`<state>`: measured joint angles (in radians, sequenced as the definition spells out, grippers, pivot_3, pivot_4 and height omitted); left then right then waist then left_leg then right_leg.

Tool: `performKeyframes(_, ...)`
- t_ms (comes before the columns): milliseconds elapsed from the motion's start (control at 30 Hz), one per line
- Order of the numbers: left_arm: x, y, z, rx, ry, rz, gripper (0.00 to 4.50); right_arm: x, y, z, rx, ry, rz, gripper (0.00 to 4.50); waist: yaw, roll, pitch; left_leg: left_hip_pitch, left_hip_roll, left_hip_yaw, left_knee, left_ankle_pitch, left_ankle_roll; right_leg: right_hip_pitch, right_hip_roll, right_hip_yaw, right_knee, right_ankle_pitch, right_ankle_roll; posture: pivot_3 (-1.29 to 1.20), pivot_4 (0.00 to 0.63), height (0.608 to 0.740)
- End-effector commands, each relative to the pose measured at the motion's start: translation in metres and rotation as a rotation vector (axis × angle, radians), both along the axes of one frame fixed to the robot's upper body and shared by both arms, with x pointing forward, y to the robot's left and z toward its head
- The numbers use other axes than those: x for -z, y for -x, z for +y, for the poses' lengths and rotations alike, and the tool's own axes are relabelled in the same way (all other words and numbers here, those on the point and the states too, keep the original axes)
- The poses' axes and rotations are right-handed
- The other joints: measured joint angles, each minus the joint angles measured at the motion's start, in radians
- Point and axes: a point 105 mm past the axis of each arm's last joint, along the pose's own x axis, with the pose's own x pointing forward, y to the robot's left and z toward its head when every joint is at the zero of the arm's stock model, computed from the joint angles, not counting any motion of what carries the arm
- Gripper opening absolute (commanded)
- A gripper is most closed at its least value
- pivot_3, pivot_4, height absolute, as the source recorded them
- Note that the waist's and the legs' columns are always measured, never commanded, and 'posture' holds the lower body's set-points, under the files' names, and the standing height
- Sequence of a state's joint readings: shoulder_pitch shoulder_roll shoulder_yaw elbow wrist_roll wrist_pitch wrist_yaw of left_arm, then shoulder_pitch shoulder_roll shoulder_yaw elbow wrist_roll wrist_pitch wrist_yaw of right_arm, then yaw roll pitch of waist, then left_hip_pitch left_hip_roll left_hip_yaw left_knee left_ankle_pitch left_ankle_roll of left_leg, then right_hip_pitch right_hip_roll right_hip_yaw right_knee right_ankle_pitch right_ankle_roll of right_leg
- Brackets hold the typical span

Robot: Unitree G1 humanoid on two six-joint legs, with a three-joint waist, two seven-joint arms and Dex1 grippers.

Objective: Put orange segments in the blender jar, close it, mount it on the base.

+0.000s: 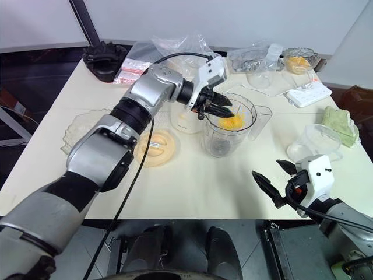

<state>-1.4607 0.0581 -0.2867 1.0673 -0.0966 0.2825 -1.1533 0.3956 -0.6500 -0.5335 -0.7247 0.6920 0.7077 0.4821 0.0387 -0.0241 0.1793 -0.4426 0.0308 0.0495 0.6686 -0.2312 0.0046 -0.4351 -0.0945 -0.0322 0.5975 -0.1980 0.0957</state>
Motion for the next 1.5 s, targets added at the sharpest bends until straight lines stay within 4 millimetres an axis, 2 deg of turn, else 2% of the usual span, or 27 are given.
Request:
performKeyframes(33, -0.040, -0.003, -0.005, -0.017, 0.136, -0.089, 4.31, -0.007, -0.002, -0.002, 0.026, 0.053, -0.049, 4.34, 0.001, 0.000, 0.000, 0.000, 0.000, 0.000, 0.000, 0.000, 0.000, 0.000, 0.000, 0.000, 0.000, 0.000, 0.000, 0.00, 0.150, 0.740)
performKeyframes(167, -0.076, -0.003, 0.000, -0.025, 0.328, -0.126, 4.31, -0.002, -0.008, -0.020, 0.138, 0.116, -0.069, 4.34, 0.001, 0.000, 0.000, 0.000, 0.000, 0.000, 0.000, 0.000, 0.000, 0.000, 0.000, 0.000, 0.000, 0.000, 0.000, 0.00, 0.150, 0.740)
performKeyframes(233, -0.100, -0.005, 0.016, -0.054, 0.462, -0.158, 4.31, 0.001, -0.009, -0.032, 0.219, 0.143, -0.073, 4.34, 0.001, 0.000, 0.000, 0.000, 0.000, 0.000, 0.000, 0.000, 0.000, 0.000, 0.000, 0.000, 0.000, 0.000, 0.000, 0.00, 0.150, 0.740)
performKeyframes(300, -0.108, 0.000, 0.032, -0.040, 0.512, -0.165, 4.31, 0.003, -0.008, -0.044, 0.294, 0.152, -0.074, 4.34, -0.002, 0.001, 0.000, 0.000, 0.000, 0.000, 0.000, 0.000, 0.000, 0.000, 0.000, 0.000, 0.000, 0.000, 0.000, 0.00, 0.150, 0.740)
performKeyframes(433, -0.084, 0.017, 0.080, -0.070, 0.473, -0.170, 4.31, 0.018, 0.006, -0.080, 0.464, 0.277, 0.009, 4.34, -0.007, 0.013, -0.007, 0.003, 0.001, 0.001, -0.003, 0.000, 0.000, 0.001, 0.000, 0.001, 0.001, 0.000, 0.000, 0.00, 0.150, 0.740)
performKeyframes(533, -0.071, 0.043, 0.106, -0.084, 0.493, -0.130, 4.31, 0.014, 0.010, -0.114, 0.632, 0.310, -0.007, 4.34, -0.008, 0.014, -0.006, 0.003, 0.001, 0.000, -0.003, 0.000, 0.000, 0.001, 0.001, 0.001, 0.003, 0.000, 0.000, 0.00, 0.150, 0.740)
performKeyframes(633, -0.054, 0.065, 0.121, -0.099, 0.454, -0.113, 4.31, 0.011, 0.008, -0.135, 0.741, 0.286, -0.037, 4.34, -0.006, 0.013, -0.006, 0.003, 0.001, 0.000, 0.001, 0.001, -0.001, 0.001, 0.001, 0.002, 0.005, 0.000, 0.000, 0.00, 0.150, 0.740)
performKeyframes(767, -0.037, 0.086, 0.132, -0.113, 0.394, -0.088, 4.31, 0.007, -0.001, -0.152, 0.804, 0.269, -0.061, 4.34, -0.004, 0.015, -0.007, 0.008, 0.001, 0.000, 0.001, 0.001, -0.002, 0.007, 0.001, 0.002, 0.003, 0.000, -0.001, 0.00, 0.150, 0.740)
performKeyframes(933, -0.015, 0.105, 0.146, -0.117, 0.306, -0.043, 4.31, 0.012, -0.029, -0.170, 0.846, 0.263, -0.069, 4.34, -0.020, 0.015, -0.006, 0.011, 0.001, 0.001, 0.000, 0.001, -0.002, 0.009, 0.001, 0.003, 0.003, 0.000, -0.001, 0.00, 0.150, 0.740)
performKeyframes(1133, -0.013, 0.110, 0.149, -0.151, 0.303, -0.034, 4.31, 0.024, -0.047, -0.178, 0.840, 0.255, -0.051, 4.34, -0.029, 0.015, -0.006, 0.012, 0.001, 0.000, -0.001, 0.001, -0.002, 0.009, 0.002, 0.004, 0.003, 0.000, -0.001, 0.00, 0.150, 0.740)
performKeyframes(1500, -0.009, 0.116, 0.149, -0.153, 0.287, -0.007, 4.31, 0.036, -0.062, -0.185, 0.854, 0.233, -0.055, 4.34, -0.033, 0.015, -0.006, 0.013, 0.001, 0.001, -0.002, 0.001, -0.002, 0.009, 0.003, 0.006, 0.004, 0.000, 0.000, 0.00, 0.150, 0.740)
